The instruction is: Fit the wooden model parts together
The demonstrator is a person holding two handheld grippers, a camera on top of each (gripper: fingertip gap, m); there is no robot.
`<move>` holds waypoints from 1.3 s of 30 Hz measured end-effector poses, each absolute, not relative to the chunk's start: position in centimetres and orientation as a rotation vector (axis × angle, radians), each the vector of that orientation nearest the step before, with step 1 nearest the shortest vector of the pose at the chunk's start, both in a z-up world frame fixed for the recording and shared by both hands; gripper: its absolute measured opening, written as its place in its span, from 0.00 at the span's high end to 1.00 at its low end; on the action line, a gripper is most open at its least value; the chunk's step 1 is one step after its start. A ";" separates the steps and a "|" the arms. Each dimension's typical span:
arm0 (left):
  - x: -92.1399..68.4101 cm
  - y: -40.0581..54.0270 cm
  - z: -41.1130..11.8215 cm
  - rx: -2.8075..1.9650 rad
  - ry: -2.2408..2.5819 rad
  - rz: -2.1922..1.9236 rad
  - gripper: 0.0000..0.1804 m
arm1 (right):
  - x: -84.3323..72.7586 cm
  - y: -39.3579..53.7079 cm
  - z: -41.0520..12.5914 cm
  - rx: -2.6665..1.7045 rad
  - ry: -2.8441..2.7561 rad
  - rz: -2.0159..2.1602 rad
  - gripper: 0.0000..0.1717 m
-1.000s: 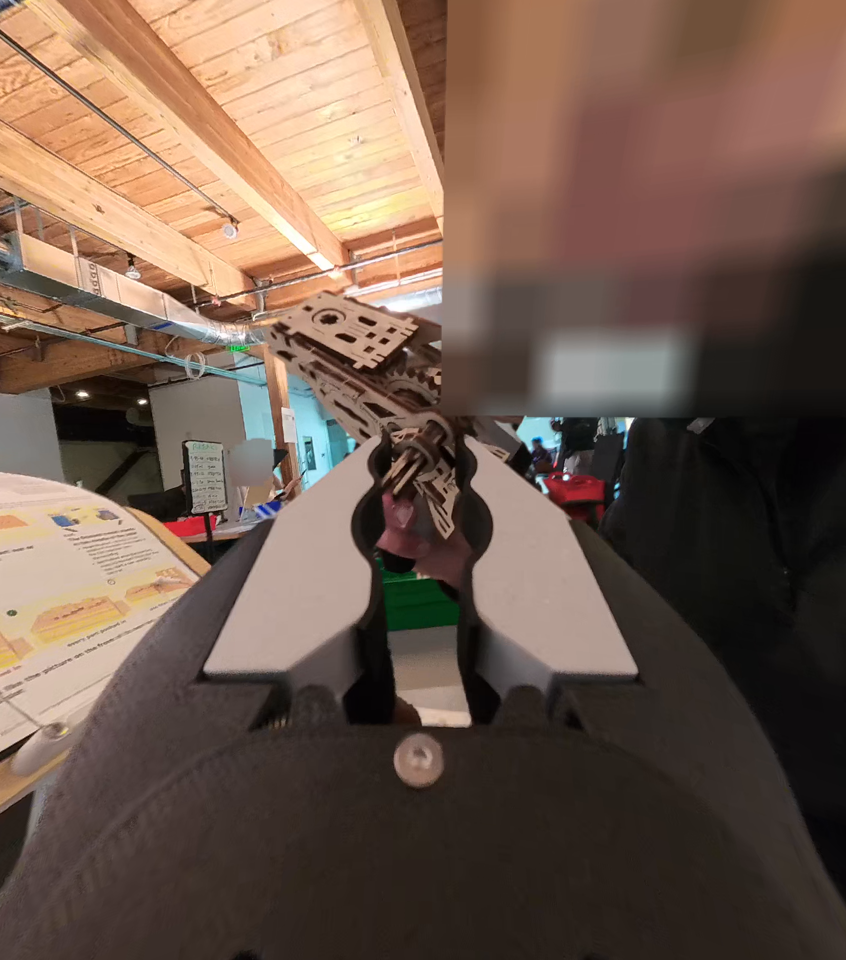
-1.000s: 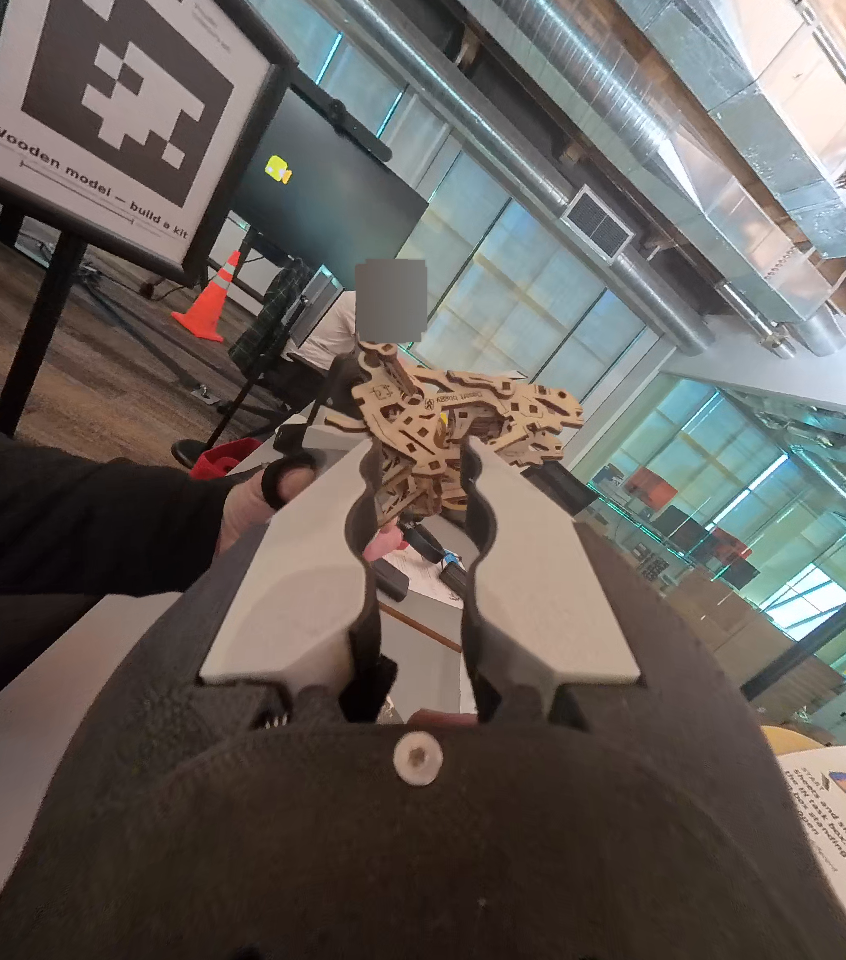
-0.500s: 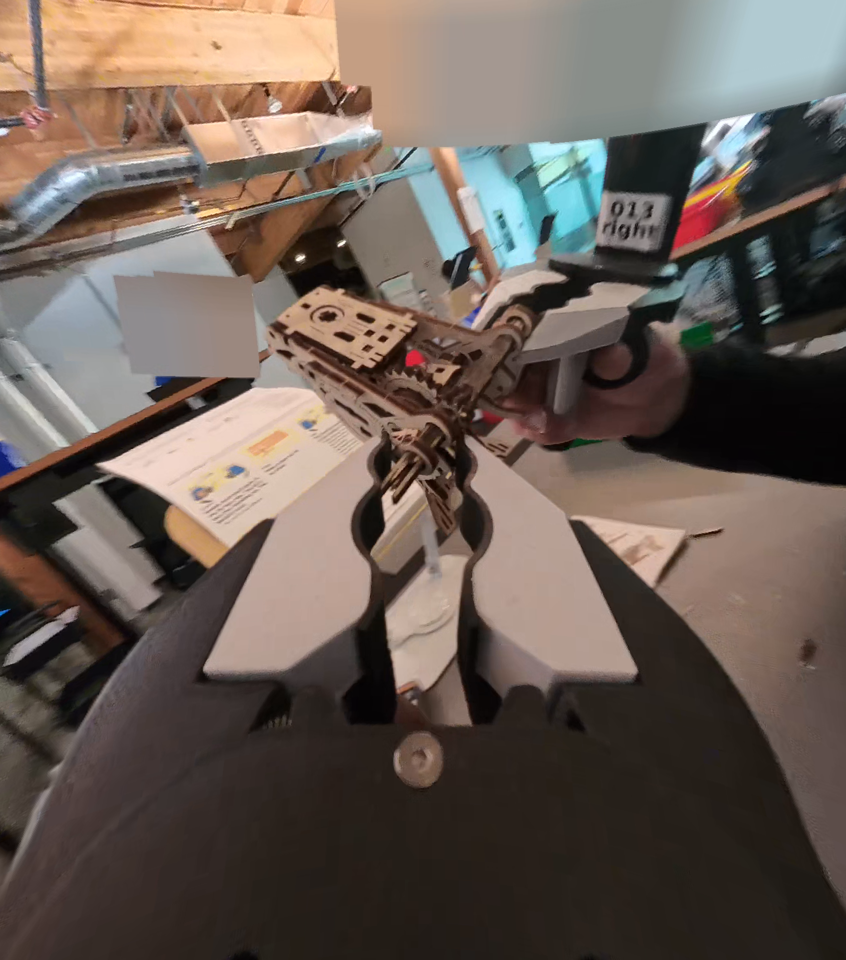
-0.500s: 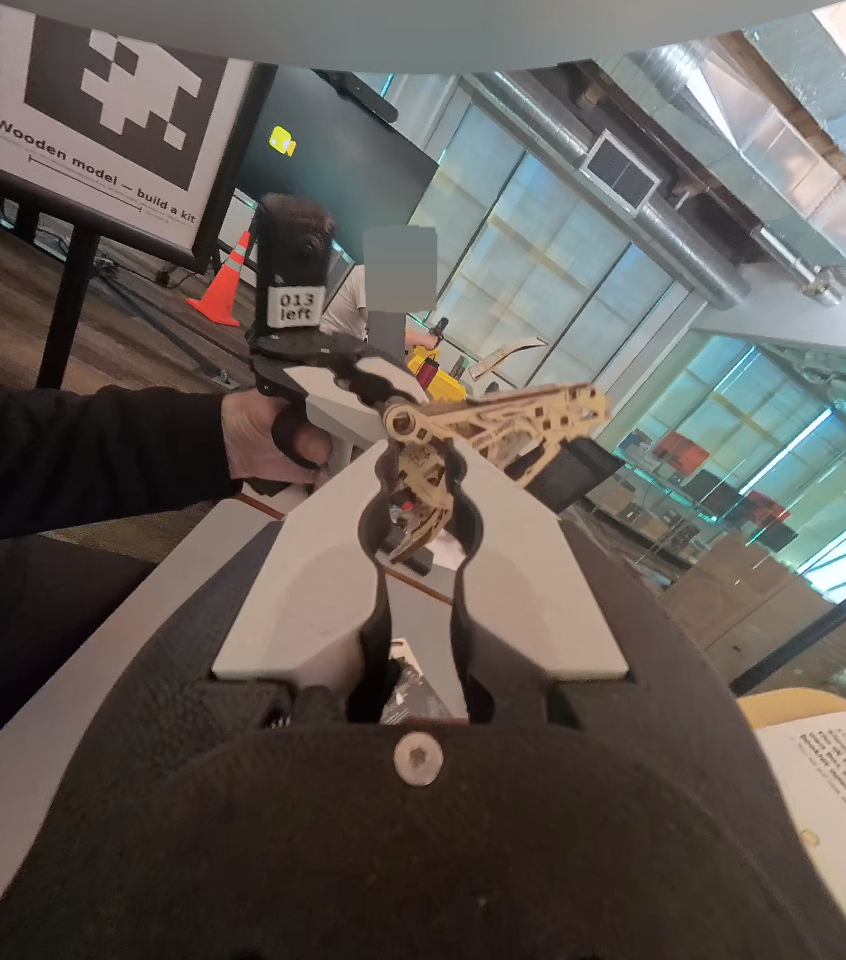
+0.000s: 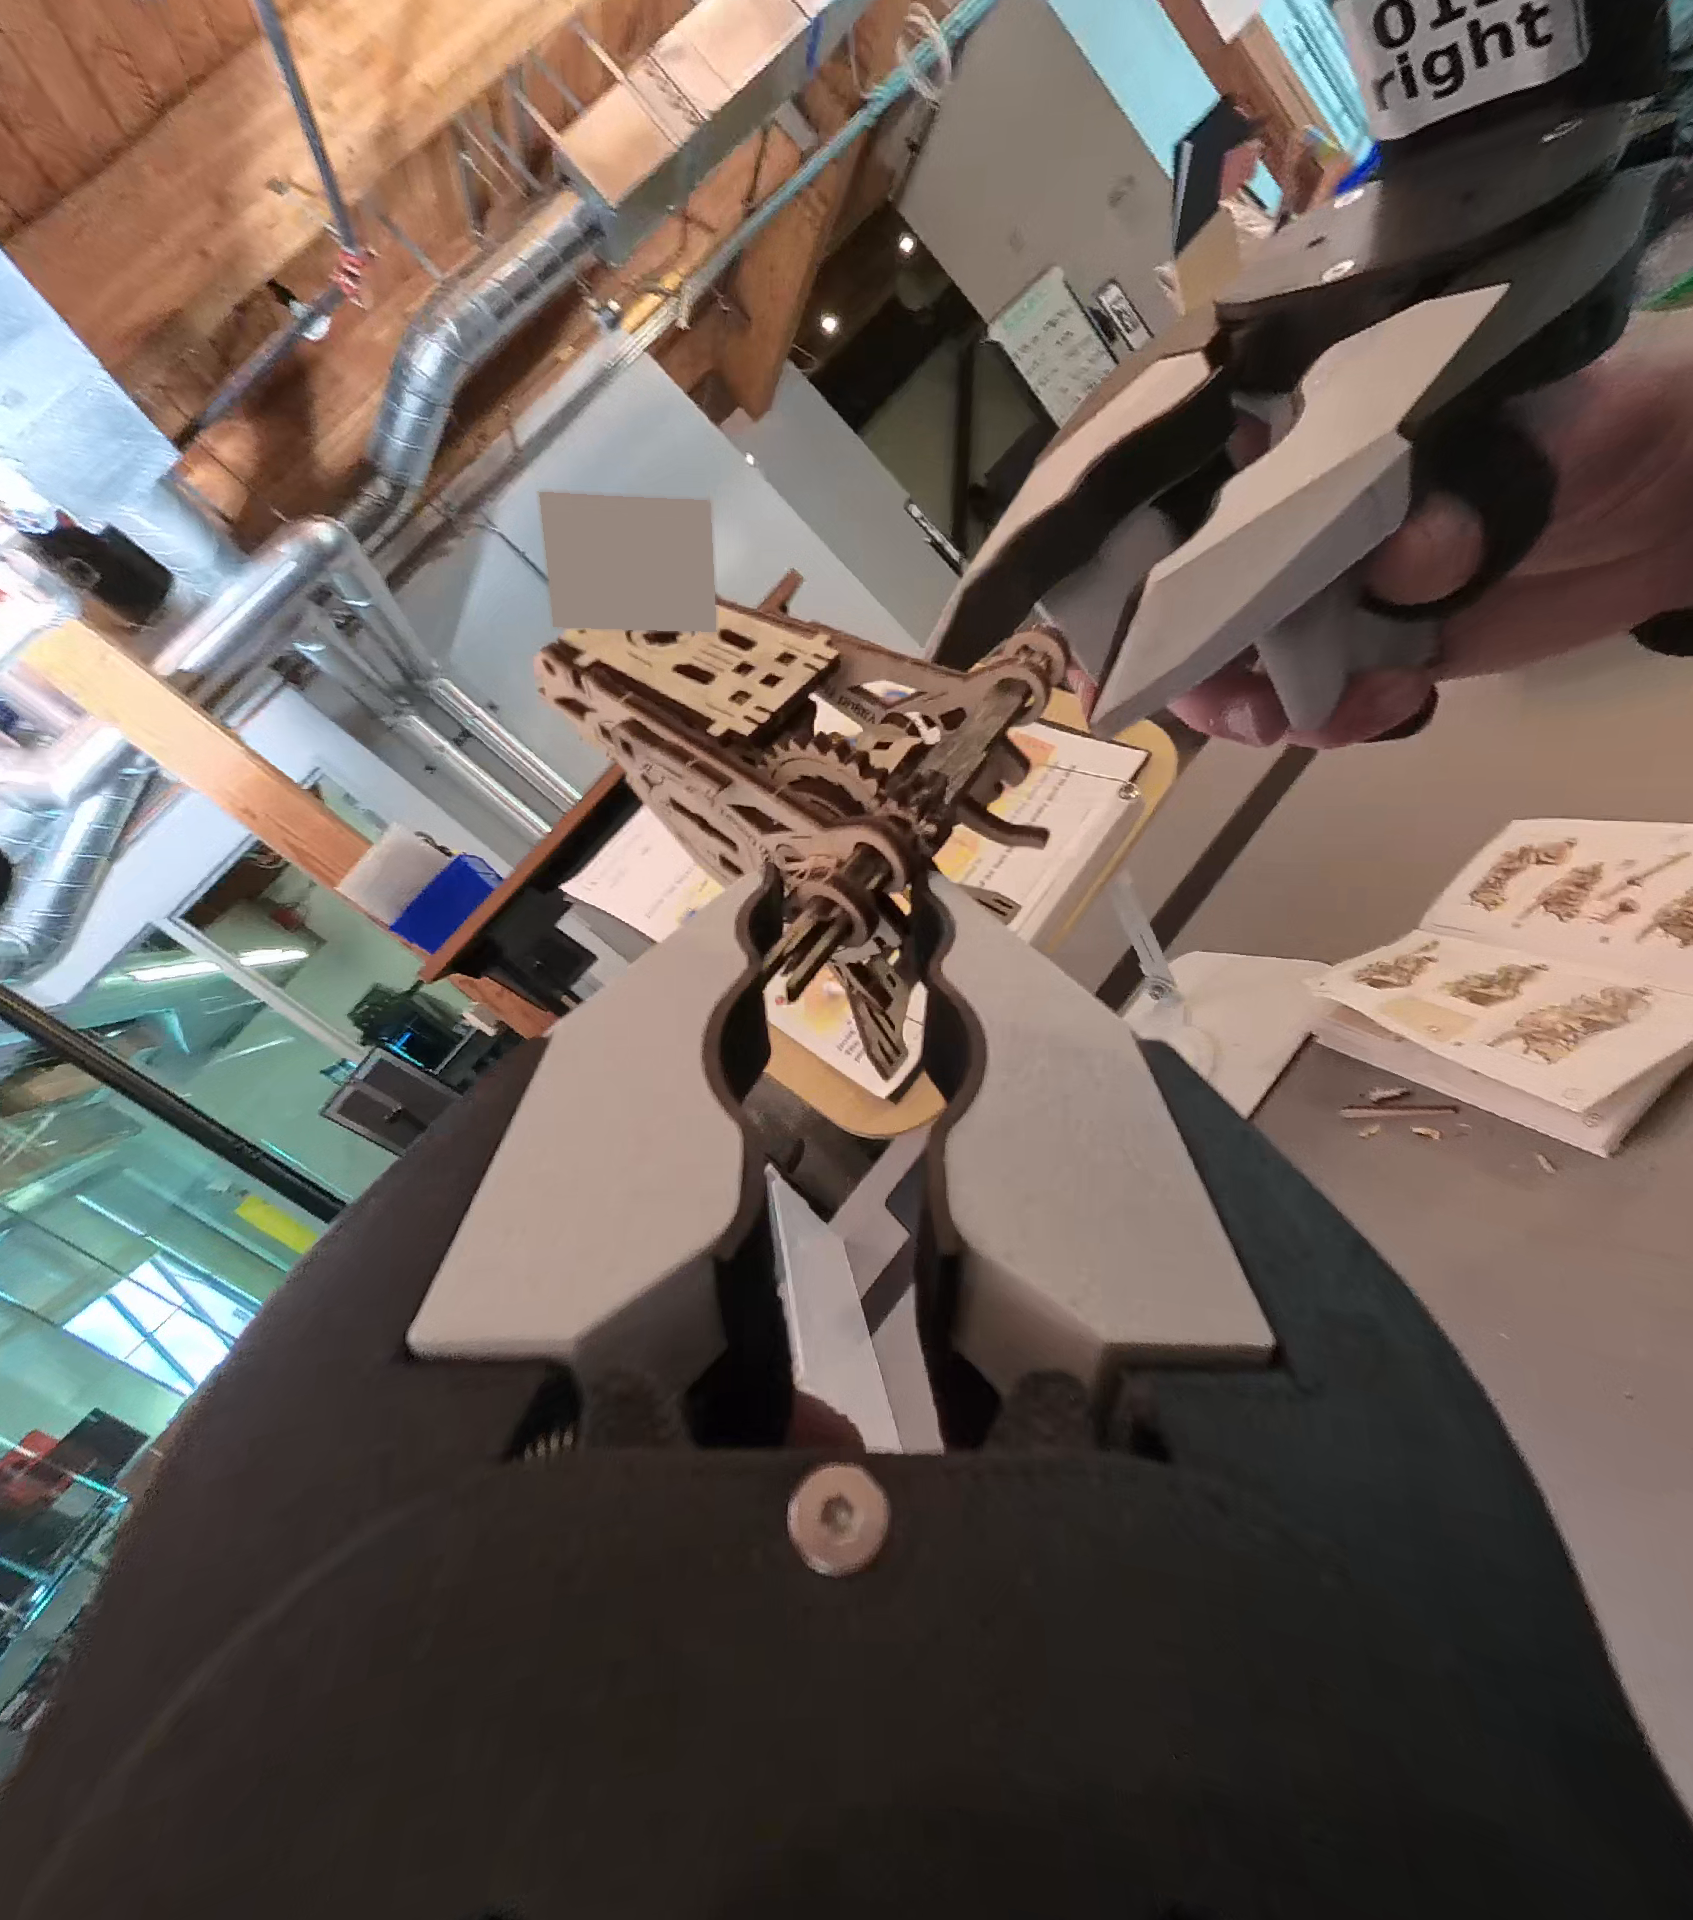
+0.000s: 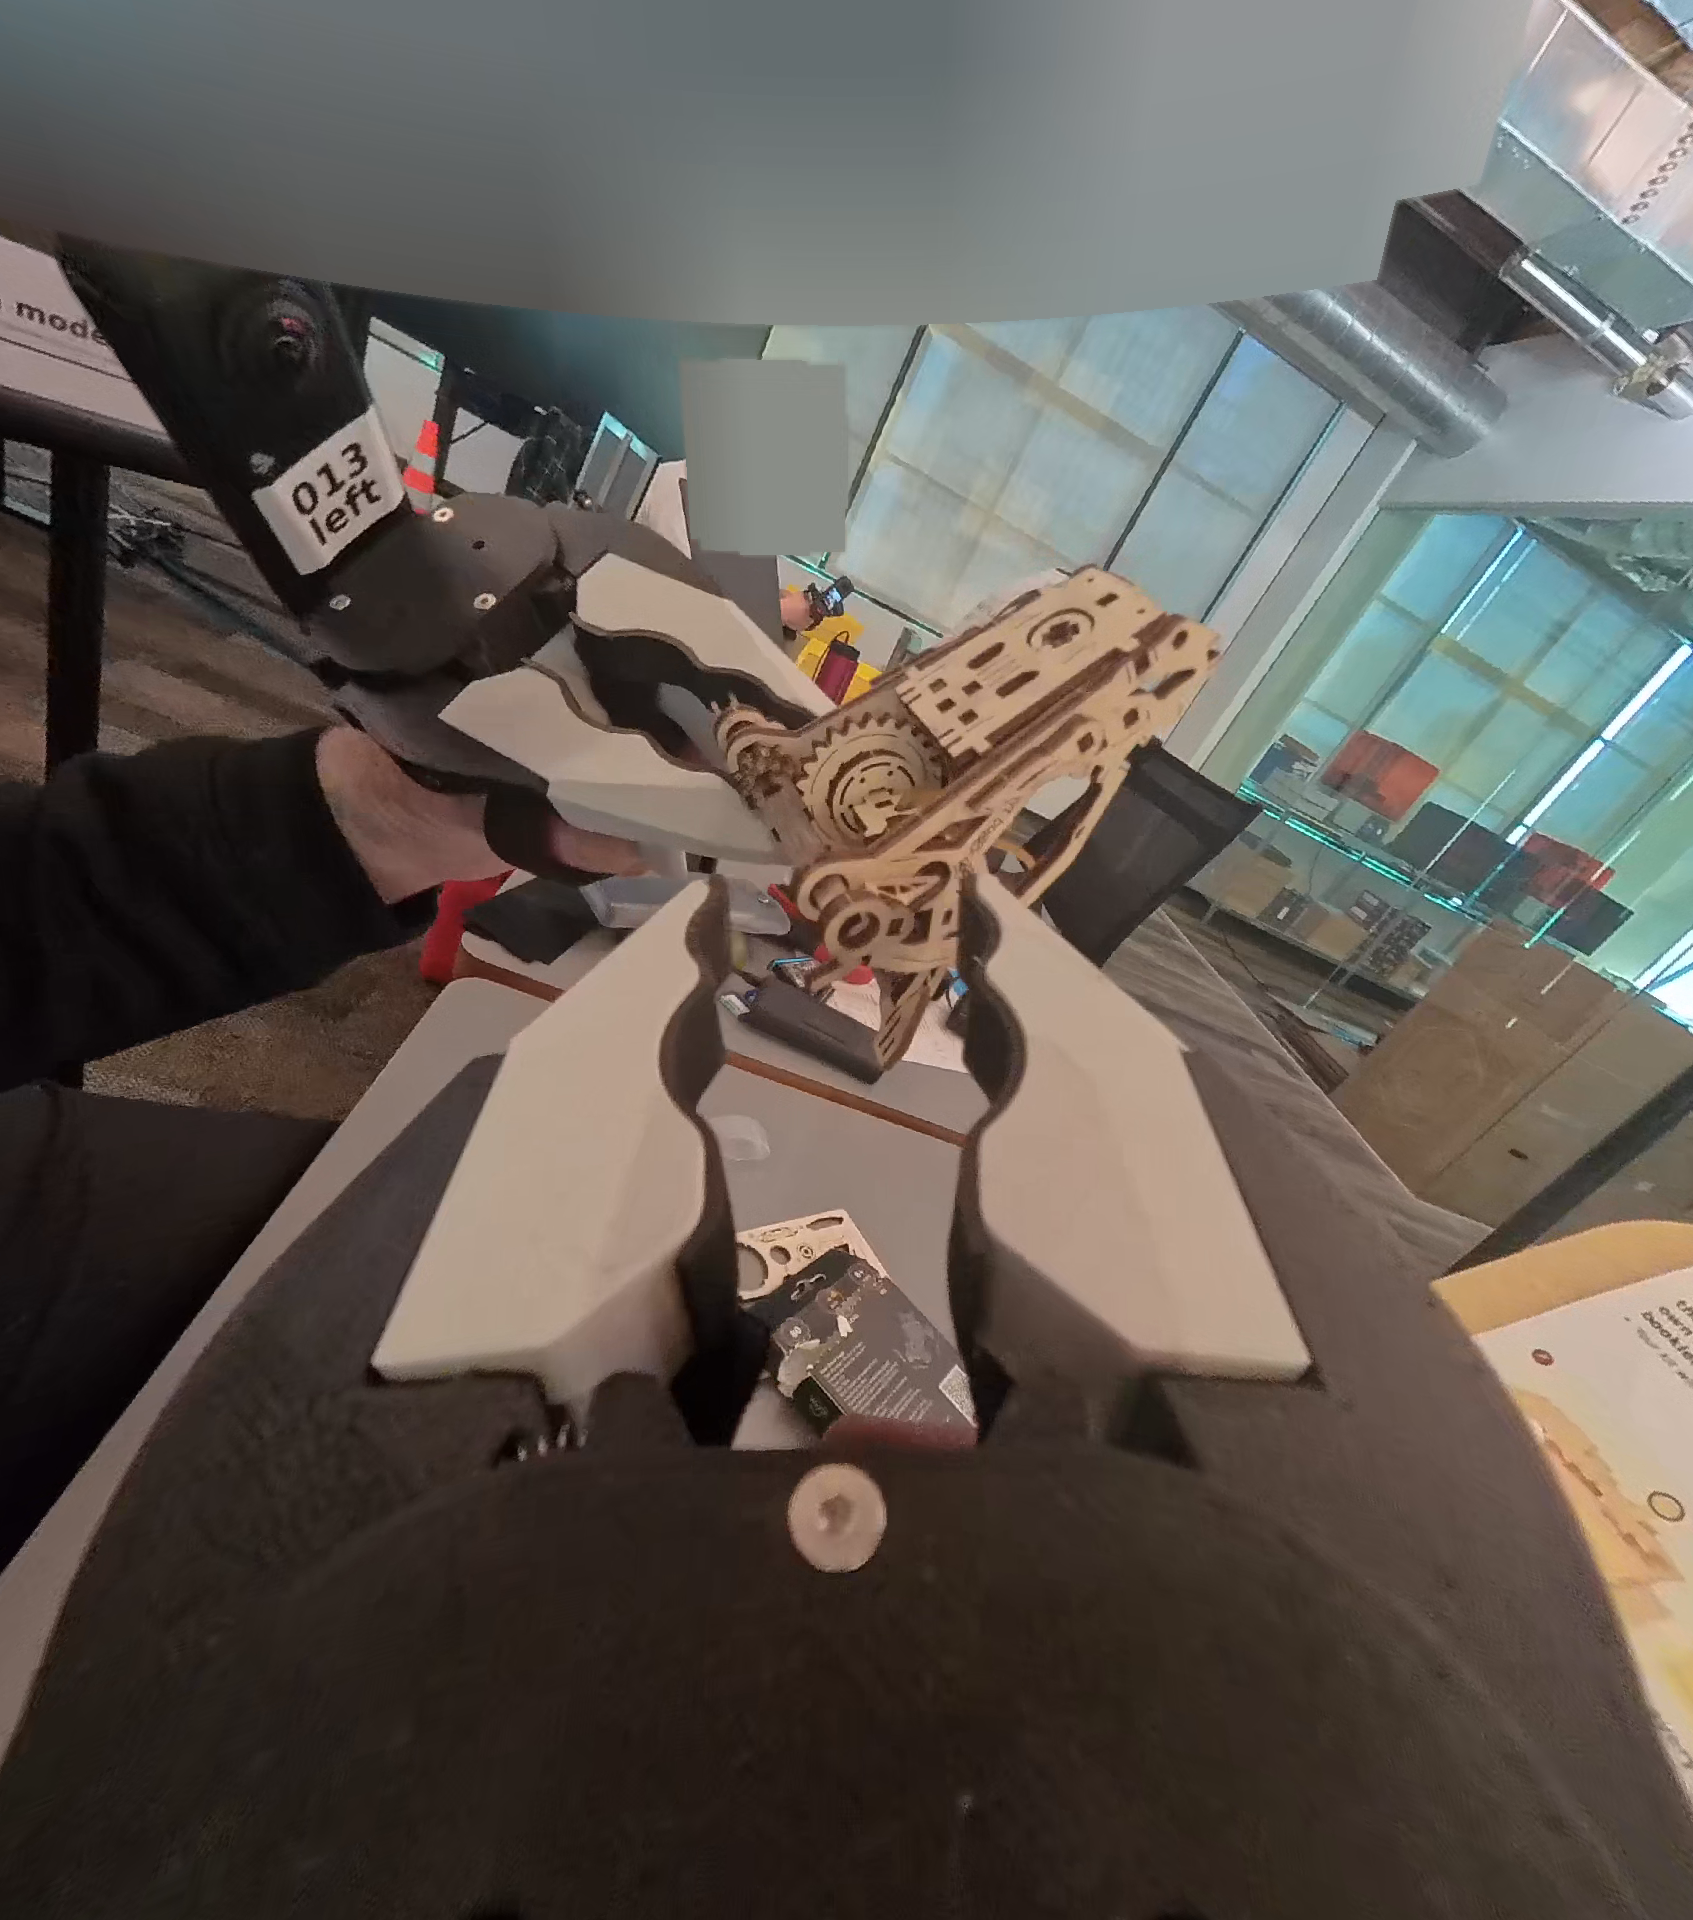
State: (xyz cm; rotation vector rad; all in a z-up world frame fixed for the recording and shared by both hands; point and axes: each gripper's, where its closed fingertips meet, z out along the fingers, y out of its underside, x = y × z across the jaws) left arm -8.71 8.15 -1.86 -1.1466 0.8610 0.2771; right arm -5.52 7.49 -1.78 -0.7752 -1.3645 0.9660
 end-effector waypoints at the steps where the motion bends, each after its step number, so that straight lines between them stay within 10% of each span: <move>1: -8.6 8.2 -1.9 -1.146 0.863 0.278 0.88 | -5.6 7.6 -1.7 -0.789 -1.360 0.965 0.75; 39: -7.1 10.1 -0.6 -1.095 0.659 0.353 0.89 | -4.2 10.6 0.7 -0.998 -1.215 1.110 0.73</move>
